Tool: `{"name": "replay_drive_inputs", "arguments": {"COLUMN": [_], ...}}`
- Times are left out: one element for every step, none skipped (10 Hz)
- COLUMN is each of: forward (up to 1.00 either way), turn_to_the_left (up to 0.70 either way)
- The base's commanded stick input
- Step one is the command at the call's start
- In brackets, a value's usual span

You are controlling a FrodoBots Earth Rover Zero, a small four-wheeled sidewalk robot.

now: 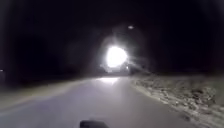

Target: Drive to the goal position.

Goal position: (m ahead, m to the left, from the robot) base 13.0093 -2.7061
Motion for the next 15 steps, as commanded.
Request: {"name": "replay_drive_inputs", "arguments": {"forward": [1.00, 1.00, 1.00, 1.00, 1.00, 1.00, 1.00, 1.00, 1.00, 1.00, 1.00, 1.00, 1.00, 1.00, 1.00], "turn_to_the_left": [0.00, 0.00, 0.00, 0.00, 0.00, 0.00, 0.00, 0.00, 0.00, 0.00, 0.27, 0.36, 0.34, 0.19, 0.00]}}
